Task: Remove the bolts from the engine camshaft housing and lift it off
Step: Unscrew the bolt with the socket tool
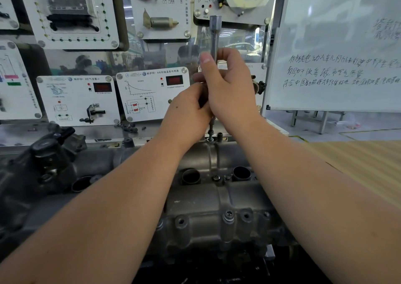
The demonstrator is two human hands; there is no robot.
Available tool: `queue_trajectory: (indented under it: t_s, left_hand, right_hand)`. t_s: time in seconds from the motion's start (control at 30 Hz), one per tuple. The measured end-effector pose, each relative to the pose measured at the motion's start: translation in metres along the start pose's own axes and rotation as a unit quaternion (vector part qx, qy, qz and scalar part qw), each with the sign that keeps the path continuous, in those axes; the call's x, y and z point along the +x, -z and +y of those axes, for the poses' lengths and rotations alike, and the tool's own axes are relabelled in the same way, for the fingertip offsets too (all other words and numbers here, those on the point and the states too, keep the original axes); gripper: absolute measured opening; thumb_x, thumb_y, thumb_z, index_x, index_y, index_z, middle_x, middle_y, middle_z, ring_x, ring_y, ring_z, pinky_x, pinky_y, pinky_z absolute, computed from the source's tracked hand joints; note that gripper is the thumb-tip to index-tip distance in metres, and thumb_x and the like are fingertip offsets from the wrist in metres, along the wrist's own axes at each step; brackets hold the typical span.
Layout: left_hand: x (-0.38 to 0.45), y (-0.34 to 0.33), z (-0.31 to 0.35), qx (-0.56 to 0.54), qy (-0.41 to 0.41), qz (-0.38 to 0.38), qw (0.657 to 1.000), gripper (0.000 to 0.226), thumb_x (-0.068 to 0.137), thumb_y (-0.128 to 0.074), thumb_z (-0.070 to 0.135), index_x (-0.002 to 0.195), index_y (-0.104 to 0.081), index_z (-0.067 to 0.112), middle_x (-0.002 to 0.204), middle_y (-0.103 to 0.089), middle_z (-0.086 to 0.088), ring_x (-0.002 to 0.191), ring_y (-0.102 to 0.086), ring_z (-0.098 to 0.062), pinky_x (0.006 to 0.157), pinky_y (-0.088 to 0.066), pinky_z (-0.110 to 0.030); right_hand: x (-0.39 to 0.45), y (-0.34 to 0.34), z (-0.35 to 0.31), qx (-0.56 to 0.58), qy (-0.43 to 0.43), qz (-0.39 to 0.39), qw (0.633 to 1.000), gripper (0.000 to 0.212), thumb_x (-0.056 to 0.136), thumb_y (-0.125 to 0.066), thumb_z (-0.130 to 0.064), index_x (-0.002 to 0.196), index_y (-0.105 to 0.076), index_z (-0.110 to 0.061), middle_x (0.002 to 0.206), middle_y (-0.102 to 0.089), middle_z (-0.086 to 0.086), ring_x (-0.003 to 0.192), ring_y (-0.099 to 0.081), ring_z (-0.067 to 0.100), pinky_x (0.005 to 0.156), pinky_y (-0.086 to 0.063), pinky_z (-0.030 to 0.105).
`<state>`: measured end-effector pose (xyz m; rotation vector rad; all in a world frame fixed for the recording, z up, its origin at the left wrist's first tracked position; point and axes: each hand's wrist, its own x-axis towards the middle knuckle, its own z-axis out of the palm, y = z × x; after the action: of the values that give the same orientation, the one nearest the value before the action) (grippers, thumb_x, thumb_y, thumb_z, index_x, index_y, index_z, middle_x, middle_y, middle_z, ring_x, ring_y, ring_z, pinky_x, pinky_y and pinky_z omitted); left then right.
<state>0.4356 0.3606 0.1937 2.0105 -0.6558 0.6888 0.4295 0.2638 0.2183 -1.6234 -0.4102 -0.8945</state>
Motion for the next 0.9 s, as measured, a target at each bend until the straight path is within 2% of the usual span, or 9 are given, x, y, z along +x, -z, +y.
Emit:
queue_trajectory:
  t_s: [0.13,0.3,0.4,0.47,0.57,0.67,0.77,0.83,0.9]
  left_hand:
    - [0.0,-0.0005,-0.0004,-0.002,0.0,0.004,1.0,0.007,0.095,-0.056,0.015,0.098,-0.062,0.018,0.075,-0.066,0.005,0.061,-0.057,-0.005,0.049,-0.035,-0.015]
    - [-0.004,-0.0025,0.0015,-0.032,-0.005,-0.002,0.999,0.018,0.104,-0.047,0.023,0.102,-0.064,0.021,0.075,-0.068,0.004,0.062,-0.059,-0.007,0.057,-0.042,-0.025]
    - [-0.005,-0.0028,0.0027,-0.037,-0.008,-0.002,0.999,0.029,0.108,-0.042,0.023,0.084,-0.057,0.026,0.064,-0.058,0.009,0.053,-0.051,0.002,0.05,-0.033,-0.014]
    - [-0.0037,-0.0015,0.0029,-0.01,-0.017,0.008,1.0,0.029,0.106,-0.045,0.019,0.08,-0.055,0.025,0.061,-0.056,0.01,0.053,-0.052,0.004,0.048,-0.033,-0.012]
    - [-0.0007,-0.0002,0.0012,-0.006,-0.007,0.013,1.0,0.013,0.102,-0.051,0.017,0.094,-0.061,0.015,0.072,-0.063,0.005,0.06,-0.055,-0.002,0.05,-0.034,-0.015]
    - [0.0006,-0.0006,-0.0006,-0.007,0.009,0.01,1.0,0.013,0.097,-0.055,0.014,0.107,-0.063,0.011,0.087,-0.069,-0.004,0.071,-0.06,-0.012,0.054,-0.04,-0.019]
    - [-0.0005,-0.0001,-0.0001,-0.009,-0.002,0.01,1.0,0.014,0.097,-0.055,0.012,0.107,-0.063,0.016,0.082,-0.068,0.001,0.065,-0.058,-0.005,0.053,-0.039,-0.015]
    - [-0.0022,-0.0011,0.001,-0.024,-0.011,0.004,1.0,0.019,0.1,-0.053,0.015,0.114,-0.064,0.018,0.085,-0.07,0.0,0.074,-0.064,-0.013,0.061,-0.047,-0.024]
    - [-0.0039,-0.0022,0.0024,-0.038,-0.005,-0.005,0.999,0.021,0.105,-0.046,0.023,0.112,-0.064,0.016,0.086,-0.07,-0.003,0.075,-0.064,-0.019,0.066,-0.048,-0.033]
  right_hand:
    - [0.0014,0.0016,0.0016,-0.012,0.015,0.008,1.0,0.009,0.1,-0.058,-0.033,0.098,-0.056,-0.025,0.079,-0.075,-0.004,0.077,-0.071,0.009,0.079,-0.058,0.037]
    - [0.0026,0.0027,0.0014,-0.023,0.031,0.028,0.999,0.014,0.102,-0.055,-0.026,0.089,-0.06,-0.022,0.082,-0.074,-0.008,0.075,-0.069,0.006,0.07,-0.053,0.018]
    - [0.0027,0.0038,0.0004,-0.014,0.022,0.024,0.999,0.017,0.103,-0.053,-0.024,0.094,-0.066,-0.016,0.082,-0.073,-0.007,0.069,-0.068,0.003,0.069,-0.054,0.018]
    - [0.003,0.0038,-0.0008,-0.022,0.021,0.021,0.999,0.022,0.104,-0.051,-0.024,0.095,-0.068,-0.014,0.082,-0.074,-0.006,0.069,-0.067,0.002,0.068,-0.052,0.016]
    - [0.0021,0.0024,-0.0025,-0.018,0.014,0.004,1.0,0.029,0.106,-0.047,-0.025,0.094,-0.068,-0.01,0.085,-0.075,0.0,0.079,-0.07,0.012,0.08,-0.057,0.033]
    - [0.0,0.0009,-0.0029,-0.002,0.008,-0.008,1.0,0.019,0.102,-0.055,-0.032,0.104,-0.061,-0.014,0.086,-0.075,0.0,0.084,-0.071,0.013,0.084,-0.057,0.043]
    - [0.0004,0.0016,0.0,-0.009,0.011,0.008,1.0,0.012,0.101,-0.058,-0.032,0.101,-0.055,-0.02,0.083,-0.075,-0.001,0.082,-0.072,0.013,0.082,-0.057,0.043]
    - [0.0024,0.0031,0.0011,-0.031,0.028,0.021,0.999,0.013,0.102,-0.055,-0.029,0.096,-0.057,-0.018,0.084,-0.075,-0.001,0.081,-0.071,0.014,0.079,-0.057,0.039]
    - [0.0037,0.0039,0.0014,-0.038,0.033,0.023,0.998,0.018,0.103,-0.052,-0.027,0.099,-0.064,-0.015,0.087,-0.075,-0.005,0.079,-0.07,0.005,0.075,-0.056,0.026]
